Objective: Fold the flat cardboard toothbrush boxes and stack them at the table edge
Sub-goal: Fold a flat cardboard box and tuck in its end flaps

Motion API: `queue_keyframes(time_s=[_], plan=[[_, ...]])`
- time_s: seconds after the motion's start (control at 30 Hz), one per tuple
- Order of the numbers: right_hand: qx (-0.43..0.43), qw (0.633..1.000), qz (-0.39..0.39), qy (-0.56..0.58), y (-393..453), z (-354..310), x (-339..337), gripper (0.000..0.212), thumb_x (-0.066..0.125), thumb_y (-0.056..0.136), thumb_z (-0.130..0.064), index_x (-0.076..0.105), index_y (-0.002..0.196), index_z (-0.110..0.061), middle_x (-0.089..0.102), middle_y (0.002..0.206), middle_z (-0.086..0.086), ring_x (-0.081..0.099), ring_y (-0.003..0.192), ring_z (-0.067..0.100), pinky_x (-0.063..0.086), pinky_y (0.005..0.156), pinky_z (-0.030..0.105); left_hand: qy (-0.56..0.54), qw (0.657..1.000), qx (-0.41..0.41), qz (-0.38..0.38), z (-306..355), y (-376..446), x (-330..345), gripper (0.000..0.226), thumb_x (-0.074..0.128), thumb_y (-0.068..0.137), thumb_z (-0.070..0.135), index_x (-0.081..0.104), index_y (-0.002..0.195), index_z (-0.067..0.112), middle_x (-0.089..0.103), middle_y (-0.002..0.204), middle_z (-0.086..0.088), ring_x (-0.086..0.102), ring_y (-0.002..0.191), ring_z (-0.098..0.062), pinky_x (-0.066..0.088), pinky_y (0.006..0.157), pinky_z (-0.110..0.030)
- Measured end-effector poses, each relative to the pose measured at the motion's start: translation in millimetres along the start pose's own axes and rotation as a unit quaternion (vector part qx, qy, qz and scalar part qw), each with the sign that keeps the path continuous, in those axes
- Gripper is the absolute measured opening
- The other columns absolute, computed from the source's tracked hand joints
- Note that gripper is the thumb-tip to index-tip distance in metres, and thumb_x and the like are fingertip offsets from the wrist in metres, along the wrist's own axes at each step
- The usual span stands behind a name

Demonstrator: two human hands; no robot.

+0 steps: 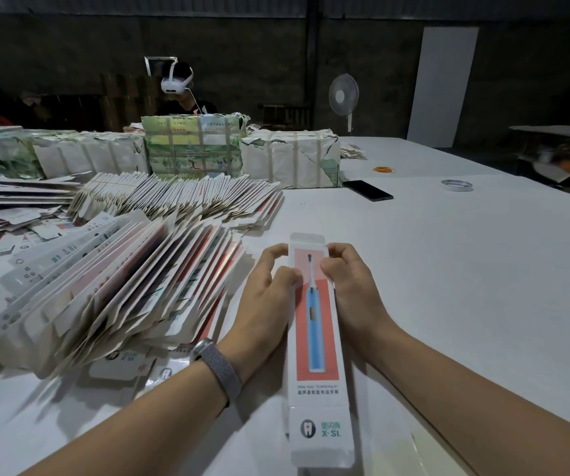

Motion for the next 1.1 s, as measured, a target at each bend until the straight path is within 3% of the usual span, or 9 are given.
queue_keyframes(time_s=[0.13,0.33,0.5,0.67,0.87,0.93,1.1], plan=[[-0.009,1.000,0.018,0.009,-0.1,-1.2,-3.9,0.010,0.052,0.102,-0.021,0.051,0.112,-0.024,0.067,0.104,0.012,0.073,0.075,0.025,0.062,0.068,0.032,-0.003,1.000,-0.003,-0.011,-2.9,0.4,-0.9,0.032,0.049,0.083,0.038,0.051,0.115,0.036,0.077,0.084,0.004,0.076,0.069,-0.018,0.057,0.058,-0.023],[-0.038,0.999,0.023,0.014,2.2,-3.0,-6.7,0.020,0.048,0.103,-0.017,0.048,0.117,-0.032,0.066,0.104,0.012,0.071,0.076,0.025,0.062,0.074,0.040,-0.033,0.999,-0.020,-0.015,-8.3,1.1,-1.7,0.038,0.061,0.081,0.048,0.043,0.114,0.055,0.077,0.081,-0.007,0.075,0.069,-0.027,0.059,0.063,-0.033],[-0.052,0.998,0.030,-0.013,3.3,-2.9,-4.9,0.012,0.050,0.102,-0.015,0.057,0.106,-0.024,0.068,0.092,0.002,0.070,0.074,0.019,0.061,0.071,0.034,-0.026,0.999,-0.034,-0.026,-6.4,1.4,-1.1,0.033,0.050,0.084,0.043,0.048,0.117,0.046,0.076,0.080,-0.006,0.074,0.065,-0.021,0.057,0.057,-0.026],[-0.045,0.998,0.028,-0.020,2.6,-3.7,-3.8,0.011,0.048,0.103,-0.012,0.055,0.107,-0.021,0.065,0.105,0.013,0.070,0.086,0.029,0.060,0.080,0.044,-0.009,0.999,-0.029,-0.032,-7.9,1.5,-1.3,0.022,0.044,0.101,0.030,0.047,0.120,0.042,0.076,0.080,-0.005,0.074,0.065,-0.020,0.057,0.056,-0.025],[-0.051,0.998,0.019,-0.030,0.9,-6.7,-3.4,0.012,0.048,0.103,-0.010,0.055,0.104,-0.019,0.064,0.105,0.017,0.068,0.090,0.037,0.056,0.085,0.053,-0.012,0.999,-0.024,-0.036,-7.1,1.7,-3.4,0.040,0.048,0.083,0.041,0.047,0.122,0.044,0.076,0.080,-0.002,0.074,0.066,-0.020,0.057,0.058,-0.025],[-0.054,0.998,0.015,-0.032,0.7,-6.6,-3.7,0.011,0.048,0.103,-0.011,0.056,0.105,-0.020,0.065,0.103,0.015,0.068,0.089,0.039,0.058,0.083,0.051,-0.017,0.999,-0.025,-0.036,-7.4,1.9,-3.6,0.040,0.049,0.083,0.040,0.047,0.122,0.041,0.076,0.080,-0.003,0.074,0.066,-0.020,0.057,0.057,-0.025],[-0.047,0.998,0.005,-0.029,0.3,-5.5,-5.1,0.018,0.048,0.104,-0.014,0.063,0.105,-0.026,0.070,0.100,0.008,0.071,0.080,0.026,0.061,0.076,0.040,-0.025,0.999,-0.026,-0.028,-9.7,3.1,-4.2,0.028,0.053,0.085,0.040,0.051,0.111,0.048,0.077,0.084,-0.008,0.075,0.068,-0.025,0.059,0.059,-0.029]])
Point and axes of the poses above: each hand's wrist, its own y-axis towards the middle knuckle, its own x-axis out of the palm, z = x × y, the point moved 2 cm from there along y, towards the middle knuckle
